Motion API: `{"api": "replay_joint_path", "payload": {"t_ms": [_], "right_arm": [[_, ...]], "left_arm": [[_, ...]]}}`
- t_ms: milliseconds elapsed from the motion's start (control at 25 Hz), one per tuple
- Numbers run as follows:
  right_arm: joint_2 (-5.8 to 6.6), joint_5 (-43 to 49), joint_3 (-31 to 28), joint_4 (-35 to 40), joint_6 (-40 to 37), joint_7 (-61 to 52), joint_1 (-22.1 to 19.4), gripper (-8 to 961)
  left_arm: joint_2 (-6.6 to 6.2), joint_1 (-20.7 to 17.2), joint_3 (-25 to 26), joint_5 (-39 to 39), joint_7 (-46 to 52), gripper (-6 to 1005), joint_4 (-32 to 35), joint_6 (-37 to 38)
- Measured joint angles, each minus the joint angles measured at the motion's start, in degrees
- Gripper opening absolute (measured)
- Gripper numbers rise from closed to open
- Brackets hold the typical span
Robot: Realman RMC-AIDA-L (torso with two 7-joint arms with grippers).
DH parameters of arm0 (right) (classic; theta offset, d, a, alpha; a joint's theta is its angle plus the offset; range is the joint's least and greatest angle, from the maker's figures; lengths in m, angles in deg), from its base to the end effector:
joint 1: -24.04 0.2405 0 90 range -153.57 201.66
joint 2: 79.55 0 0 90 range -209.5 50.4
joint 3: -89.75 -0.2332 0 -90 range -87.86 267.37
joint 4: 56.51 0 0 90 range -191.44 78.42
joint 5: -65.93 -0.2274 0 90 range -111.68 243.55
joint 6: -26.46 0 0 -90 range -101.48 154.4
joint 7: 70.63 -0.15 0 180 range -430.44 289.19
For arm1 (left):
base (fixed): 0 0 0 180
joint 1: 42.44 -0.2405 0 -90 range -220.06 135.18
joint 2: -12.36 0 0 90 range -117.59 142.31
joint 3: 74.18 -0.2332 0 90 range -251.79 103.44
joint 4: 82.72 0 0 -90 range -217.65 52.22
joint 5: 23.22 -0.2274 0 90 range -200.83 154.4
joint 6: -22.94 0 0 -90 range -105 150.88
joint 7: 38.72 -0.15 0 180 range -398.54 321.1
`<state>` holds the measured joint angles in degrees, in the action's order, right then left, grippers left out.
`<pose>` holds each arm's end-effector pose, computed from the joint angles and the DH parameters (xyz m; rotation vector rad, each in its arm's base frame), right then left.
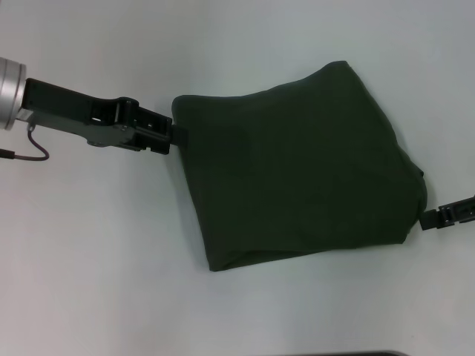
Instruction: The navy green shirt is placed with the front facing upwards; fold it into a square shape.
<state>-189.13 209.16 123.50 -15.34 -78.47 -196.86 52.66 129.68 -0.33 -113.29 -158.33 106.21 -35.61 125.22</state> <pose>0.3241 0.2823 0.0726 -2.4964 1.8918 0.1029 -0.2040 0.3543 0.0295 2.4656 1.8137 0.2420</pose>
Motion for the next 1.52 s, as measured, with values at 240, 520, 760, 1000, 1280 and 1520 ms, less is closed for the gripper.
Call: {"api": "replay_joint_path", "payload": {"t_ms": [240,520,760,1000,1280,1520], "right_arm": [[-1.17,0.33,-0.10,-0.27,2.29,0.02,0.03,718],[-1.64,0.33,0.10,-0.31,2.67,0.03,0.46,719],[-1.41,0.19,-0.68,-0.31,2.61,-0.14,0.60,718],[-1.59,-0.06,-1.50,-0.37,2.79,0.05,0.57,719],[-1.69,-0.10,-1.85,-0.40,2.70,0.01,0.60,710],[-1.14,-0.14,-3.11,-0.88,2.74,-0.68,0.64,599]], "left_arm": [[0.00,0.00,0.00,0.10,-0.06,462,-0.12,-0.08],[0.00,-0.02,0.00,0.11,-0.23,462,-0.69,-0.48],[-0.06,-0.02,0.00,0.11,-0.47,462,-1.32,-0.73],[-0.09,-0.01,-0.01,0.11,-0.63,462,-1.32,-0.77],[-0.09,-0.09,-0.13,0.11,-0.71,463,-1.32,-0.77],[-0.09,-0.21,-0.25,0.11,-0.80,462,-1.70,-0.77]]}}
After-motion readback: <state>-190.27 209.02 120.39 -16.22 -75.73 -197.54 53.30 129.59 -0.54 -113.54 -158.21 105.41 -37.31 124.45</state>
